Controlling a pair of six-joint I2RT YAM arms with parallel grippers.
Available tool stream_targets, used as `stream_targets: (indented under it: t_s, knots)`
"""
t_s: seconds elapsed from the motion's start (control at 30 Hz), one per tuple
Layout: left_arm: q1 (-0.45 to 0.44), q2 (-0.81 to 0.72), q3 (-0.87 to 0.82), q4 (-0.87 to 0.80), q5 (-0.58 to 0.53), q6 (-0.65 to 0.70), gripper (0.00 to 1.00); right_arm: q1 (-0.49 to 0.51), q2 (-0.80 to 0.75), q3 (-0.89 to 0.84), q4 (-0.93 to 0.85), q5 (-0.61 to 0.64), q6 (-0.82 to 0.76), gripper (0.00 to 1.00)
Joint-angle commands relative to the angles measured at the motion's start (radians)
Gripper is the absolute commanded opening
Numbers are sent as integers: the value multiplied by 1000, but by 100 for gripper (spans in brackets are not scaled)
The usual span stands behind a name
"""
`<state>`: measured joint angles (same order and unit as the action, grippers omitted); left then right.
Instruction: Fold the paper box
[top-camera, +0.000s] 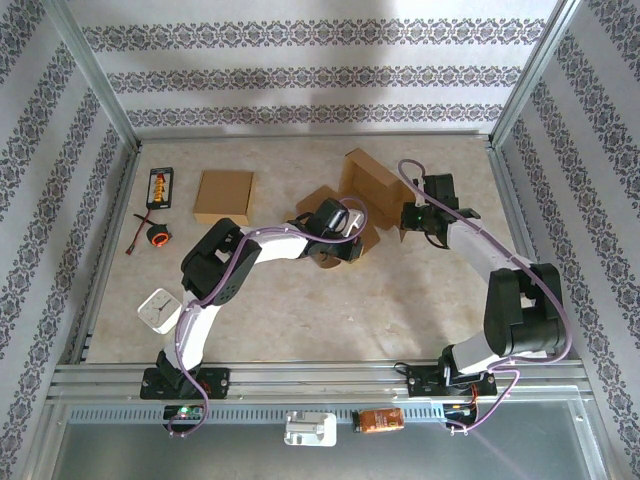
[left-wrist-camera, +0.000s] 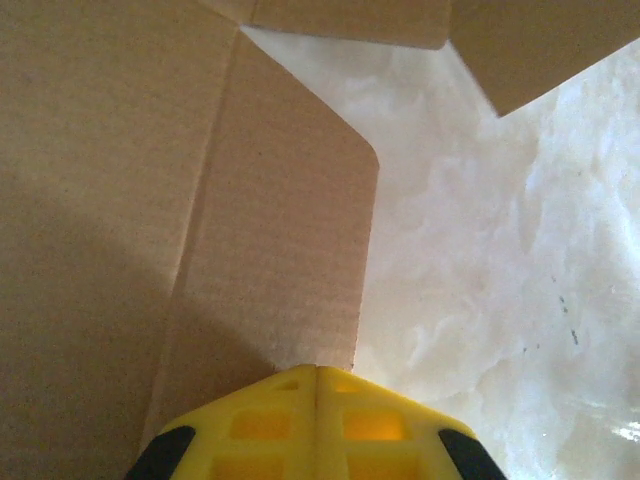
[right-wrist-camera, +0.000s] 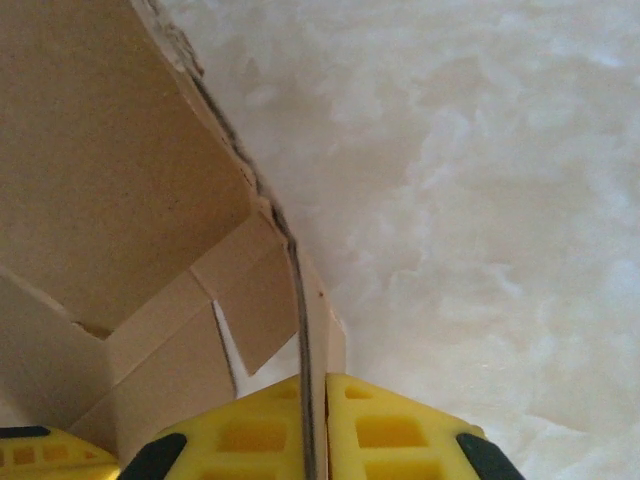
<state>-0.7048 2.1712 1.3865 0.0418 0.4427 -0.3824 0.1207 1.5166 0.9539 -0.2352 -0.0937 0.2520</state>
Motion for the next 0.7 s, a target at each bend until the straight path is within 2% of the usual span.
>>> stream_targets:
  t_s: [0.0, 0.13, 0.27, 0.43, 0.67]
  knots:
    - [1, 53, 17, 8, 37, -35, 0, 5, 28, 37, -31, -50, 110, 13]
    - [2, 70, 20, 20, 47, -41, 0, 8, 59, 69, -59, -55, 305, 10]
    - [7, 77, 14, 44, 50, -51, 0, 11, 99, 103, -72, -120, 457, 11]
    - [13, 88, 11, 73, 64, -73, 0, 36, 126, 140, -86, -141, 519, 11]
    - [15, 94, 15, 102, 83, -92, 0, 103, 119, 161, -90, -84, 616, 12]
